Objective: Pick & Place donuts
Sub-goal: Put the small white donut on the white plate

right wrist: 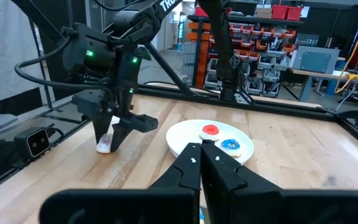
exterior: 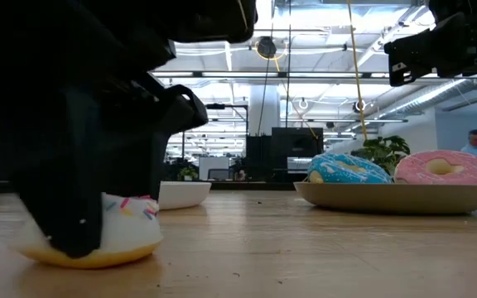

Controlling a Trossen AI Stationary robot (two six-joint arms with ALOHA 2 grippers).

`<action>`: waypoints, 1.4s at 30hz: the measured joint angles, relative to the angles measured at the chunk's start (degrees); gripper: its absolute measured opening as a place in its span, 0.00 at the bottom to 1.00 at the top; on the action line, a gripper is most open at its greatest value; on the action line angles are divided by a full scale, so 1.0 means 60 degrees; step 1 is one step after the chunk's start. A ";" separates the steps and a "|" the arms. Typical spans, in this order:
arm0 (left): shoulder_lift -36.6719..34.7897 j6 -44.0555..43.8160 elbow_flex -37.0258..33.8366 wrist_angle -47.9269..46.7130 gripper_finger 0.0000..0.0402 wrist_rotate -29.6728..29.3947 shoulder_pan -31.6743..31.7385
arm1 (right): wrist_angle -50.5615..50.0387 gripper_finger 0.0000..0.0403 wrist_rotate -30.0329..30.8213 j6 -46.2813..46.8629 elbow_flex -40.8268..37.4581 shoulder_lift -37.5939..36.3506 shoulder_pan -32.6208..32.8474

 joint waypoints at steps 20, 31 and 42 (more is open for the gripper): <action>-0.0080 0.0834 0.3251 -0.3329 0.17 -0.0047 0.0049 | -0.0004 0.00 0.0000 -0.0004 0.0000 0.0000 -0.0002; -0.0084 0.0149 0.6073 -0.6783 0.20 -0.0902 -0.0119 | -0.0004 0.00 0.0000 -0.0004 0.0000 0.0000 -0.0002; -0.0469 -0.0496 0.7686 -0.8972 0.20 -0.1135 -0.0091 | -0.0007 0.00 -0.0004 0.0024 0.0000 0.0000 0.0001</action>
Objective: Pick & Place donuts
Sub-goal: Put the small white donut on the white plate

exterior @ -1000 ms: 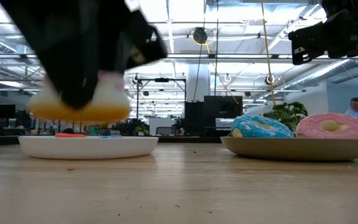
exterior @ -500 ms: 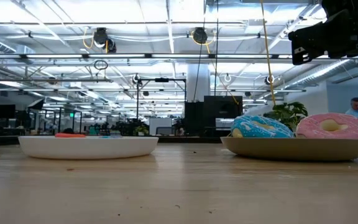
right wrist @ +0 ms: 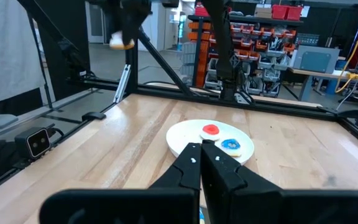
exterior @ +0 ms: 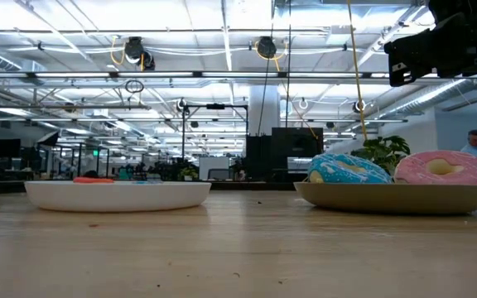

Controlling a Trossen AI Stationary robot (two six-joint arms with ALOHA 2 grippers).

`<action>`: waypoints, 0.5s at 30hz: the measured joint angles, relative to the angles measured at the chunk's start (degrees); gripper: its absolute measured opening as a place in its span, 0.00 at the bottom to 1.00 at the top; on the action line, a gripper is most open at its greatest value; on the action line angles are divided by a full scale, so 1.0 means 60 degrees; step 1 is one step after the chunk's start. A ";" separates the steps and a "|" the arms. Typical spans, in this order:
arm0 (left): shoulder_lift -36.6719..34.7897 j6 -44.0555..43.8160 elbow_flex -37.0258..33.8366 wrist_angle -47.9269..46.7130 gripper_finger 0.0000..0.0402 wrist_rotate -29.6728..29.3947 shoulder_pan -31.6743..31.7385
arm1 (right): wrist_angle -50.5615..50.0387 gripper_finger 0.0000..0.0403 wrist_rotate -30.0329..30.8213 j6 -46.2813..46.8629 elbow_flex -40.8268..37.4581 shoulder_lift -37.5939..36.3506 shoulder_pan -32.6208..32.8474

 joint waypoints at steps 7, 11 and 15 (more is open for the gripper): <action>-0.1195 0.0142 -0.0702 -0.0027 0.20 -0.1039 0.0694 | 0.0000 0.00 -0.0010 0.0003 0.0000 0.0018 0.0000; -0.2043 -0.0036 -0.2150 -0.0030 0.20 -0.1324 0.1305 | 0.0000 0.00 -0.0007 0.0002 0.0000 0.0029 -0.0001; -0.2941 -0.0540 -0.4409 0.0340 0.20 -0.1503 0.2041 | 0.0000 0.00 -0.0011 -0.0005 0.0000 0.0029 -0.0001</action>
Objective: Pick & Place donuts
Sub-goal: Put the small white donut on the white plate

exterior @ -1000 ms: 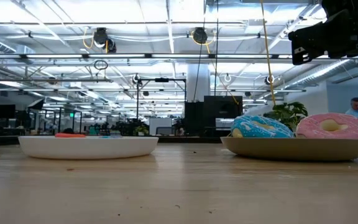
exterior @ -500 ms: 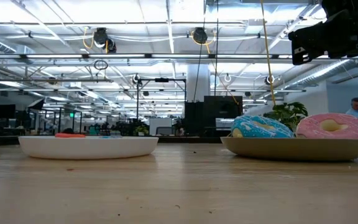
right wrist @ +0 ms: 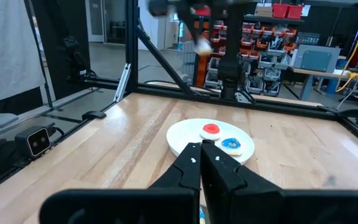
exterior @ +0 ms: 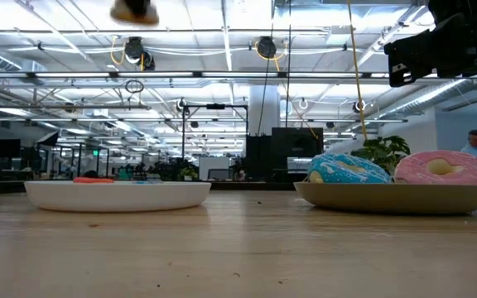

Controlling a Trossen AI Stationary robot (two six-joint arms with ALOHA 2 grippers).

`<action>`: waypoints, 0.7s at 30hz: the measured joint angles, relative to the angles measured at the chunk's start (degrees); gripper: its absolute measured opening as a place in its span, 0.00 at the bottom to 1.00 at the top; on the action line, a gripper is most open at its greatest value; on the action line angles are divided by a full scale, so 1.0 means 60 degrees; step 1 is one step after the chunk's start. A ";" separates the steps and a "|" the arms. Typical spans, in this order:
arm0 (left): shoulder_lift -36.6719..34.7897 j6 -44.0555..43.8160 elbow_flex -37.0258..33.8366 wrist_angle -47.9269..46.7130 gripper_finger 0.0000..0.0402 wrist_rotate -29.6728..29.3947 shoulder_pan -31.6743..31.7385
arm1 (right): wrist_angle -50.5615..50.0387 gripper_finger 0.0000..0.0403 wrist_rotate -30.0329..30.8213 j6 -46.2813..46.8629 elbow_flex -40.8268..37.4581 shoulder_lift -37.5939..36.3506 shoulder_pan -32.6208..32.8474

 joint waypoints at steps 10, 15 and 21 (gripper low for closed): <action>-0.0907 0.0284 -0.5416 0.5127 0.20 0.1764 0.0700 | 0.0007 0.00 0.0005 -0.0078 0.0000 0.0000 0.0001; -0.0784 0.0185 -0.6697 0.6951 0.20 0.2114 0.0663 | 0.0046 0.00 0.0007 -0.0094 0.0000 0.0000 -0.0001; -0.0798 -0.0325 -0.7573 0.7668 0.20 0.1921 0.0747 | 0.0076 0.00 0.0007 -0.0067 0.0000 0.0000 0.0000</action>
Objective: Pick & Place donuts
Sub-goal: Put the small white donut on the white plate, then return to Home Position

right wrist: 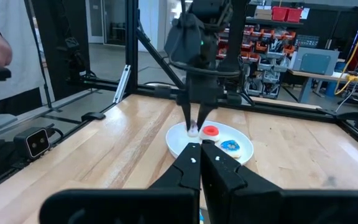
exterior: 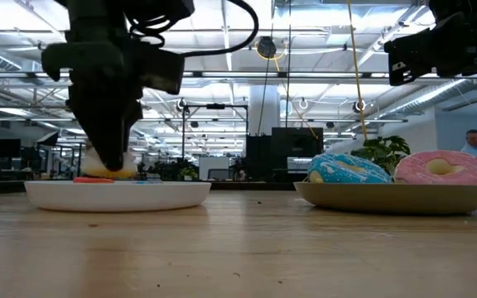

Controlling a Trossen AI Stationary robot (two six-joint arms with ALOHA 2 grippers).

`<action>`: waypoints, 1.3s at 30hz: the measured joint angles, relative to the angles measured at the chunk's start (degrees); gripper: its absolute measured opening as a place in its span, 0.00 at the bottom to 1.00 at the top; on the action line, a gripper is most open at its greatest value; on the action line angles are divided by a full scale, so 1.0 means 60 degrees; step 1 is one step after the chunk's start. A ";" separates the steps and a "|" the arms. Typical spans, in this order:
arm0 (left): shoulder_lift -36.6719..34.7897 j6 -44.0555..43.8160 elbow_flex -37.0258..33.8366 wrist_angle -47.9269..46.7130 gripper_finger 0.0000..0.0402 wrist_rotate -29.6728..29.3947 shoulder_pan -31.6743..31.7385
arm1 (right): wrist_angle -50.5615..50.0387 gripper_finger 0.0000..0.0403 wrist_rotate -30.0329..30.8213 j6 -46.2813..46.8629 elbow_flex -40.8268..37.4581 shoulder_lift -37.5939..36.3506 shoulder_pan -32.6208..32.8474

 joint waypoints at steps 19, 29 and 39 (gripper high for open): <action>-0.0004 0.0094 -0.0708 0.1004 0.39 0.0122 -0.0187 | -0.0003 0.00 -0.0007 0.0005 0.0000 0.0000 -0.0001; -0.0004 0.0693 -0.0464 0.0985 0.74 -0.0121 -0.0216 | -0.0007 0.00 -0.0018 0.0005 0.0000 0.0000 -0.0001; -0.0004 0.1451 0.1089 -0.0523 0.71 0.0157 -0.0277 | -0.0007 0.00 -0.0018 0.0005 0.0000 0.0000 0.0001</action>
